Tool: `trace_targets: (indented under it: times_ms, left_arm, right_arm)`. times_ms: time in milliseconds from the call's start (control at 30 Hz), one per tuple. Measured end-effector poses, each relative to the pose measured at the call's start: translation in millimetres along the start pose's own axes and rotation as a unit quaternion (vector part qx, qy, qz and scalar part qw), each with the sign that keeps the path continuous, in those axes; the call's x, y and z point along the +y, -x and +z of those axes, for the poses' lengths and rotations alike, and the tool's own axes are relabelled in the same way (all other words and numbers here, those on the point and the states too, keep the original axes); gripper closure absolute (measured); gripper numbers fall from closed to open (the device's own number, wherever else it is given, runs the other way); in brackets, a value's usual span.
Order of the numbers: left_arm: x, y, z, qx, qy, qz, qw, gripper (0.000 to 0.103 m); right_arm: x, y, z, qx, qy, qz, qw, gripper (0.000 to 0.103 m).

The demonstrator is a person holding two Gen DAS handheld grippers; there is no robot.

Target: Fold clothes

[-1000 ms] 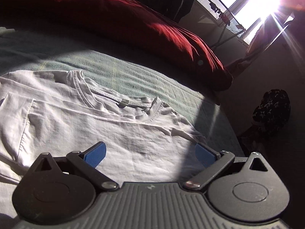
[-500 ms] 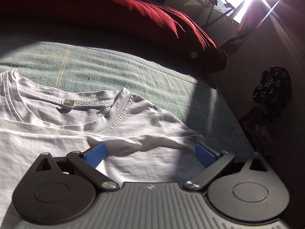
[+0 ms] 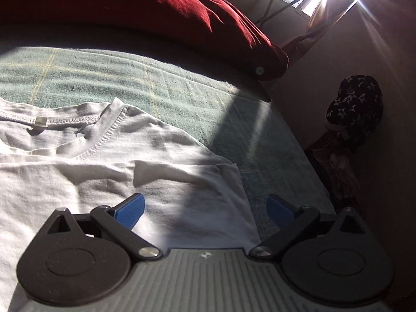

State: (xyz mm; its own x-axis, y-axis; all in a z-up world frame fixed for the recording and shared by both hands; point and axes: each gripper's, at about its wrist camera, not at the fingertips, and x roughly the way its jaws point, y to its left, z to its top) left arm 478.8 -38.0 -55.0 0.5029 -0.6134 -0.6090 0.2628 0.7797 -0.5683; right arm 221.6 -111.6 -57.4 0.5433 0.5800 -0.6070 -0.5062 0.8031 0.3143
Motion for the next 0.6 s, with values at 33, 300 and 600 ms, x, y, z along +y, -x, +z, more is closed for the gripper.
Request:
trace_targets:
  times_ms: [33, 300, 600]
  left_arm:
    - [-6.3, 5.5, -5.0, -0.001, -0.01, -0.017, 0.9998, 0.004]
    - [-20.8, 2.6, -51.0, 0.069, -0.032, -0.025, 0.9968, 0.003]
    - [-28.4, 0.5, -28.8, 0.024, -0.045, -0.001, 0.9987, 0.003]
  right_arm:
    - [-0.4, 0.5, 0.1, 0.0, -0.001, 0.001, 1.0, 0.0]
    - [-2.6, 0.9, -0.1, 0.001, -0.005, -0.003, 1.0, 0.0]
    - [-7.8, 1.9, 0.2, 0.0, -0.011, -0.004, 1.0, 0.0]
